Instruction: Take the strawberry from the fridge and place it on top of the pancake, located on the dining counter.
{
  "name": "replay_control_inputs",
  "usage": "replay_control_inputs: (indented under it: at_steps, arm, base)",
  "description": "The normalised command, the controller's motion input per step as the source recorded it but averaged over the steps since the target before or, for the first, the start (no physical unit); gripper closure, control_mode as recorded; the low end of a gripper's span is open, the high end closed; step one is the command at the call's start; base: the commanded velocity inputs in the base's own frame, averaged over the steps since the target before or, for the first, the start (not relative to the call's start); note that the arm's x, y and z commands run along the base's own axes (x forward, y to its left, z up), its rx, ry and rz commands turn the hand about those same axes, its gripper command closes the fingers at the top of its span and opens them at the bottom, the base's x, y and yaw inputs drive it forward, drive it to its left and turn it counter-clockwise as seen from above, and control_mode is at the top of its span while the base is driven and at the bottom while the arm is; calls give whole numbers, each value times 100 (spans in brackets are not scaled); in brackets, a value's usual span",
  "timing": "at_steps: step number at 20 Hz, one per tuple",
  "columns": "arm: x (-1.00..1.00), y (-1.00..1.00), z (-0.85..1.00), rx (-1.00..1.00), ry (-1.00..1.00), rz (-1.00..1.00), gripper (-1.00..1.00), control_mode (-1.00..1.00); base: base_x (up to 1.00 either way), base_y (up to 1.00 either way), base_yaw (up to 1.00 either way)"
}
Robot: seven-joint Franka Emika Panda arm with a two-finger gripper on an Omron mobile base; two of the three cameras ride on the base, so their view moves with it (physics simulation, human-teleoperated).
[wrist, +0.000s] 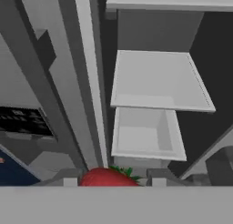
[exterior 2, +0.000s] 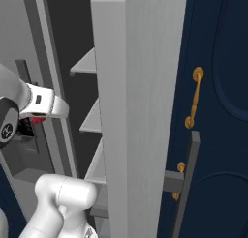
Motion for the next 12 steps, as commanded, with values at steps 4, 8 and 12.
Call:
replay_control_inputs:
  at_steps: [4, 8, 12]
  arm:
    - [-36, 10, 0, 0, -24, 13, 100, -100]
    - [-15, 4, 0, 0, -13, 5, 100, -100]
    - [-17, 12, 17, 0, -5, 0, 100, -100]
  base:
    - [0, 0, 0]
    - [0, 0, 0]
    - [0, 0, 0]
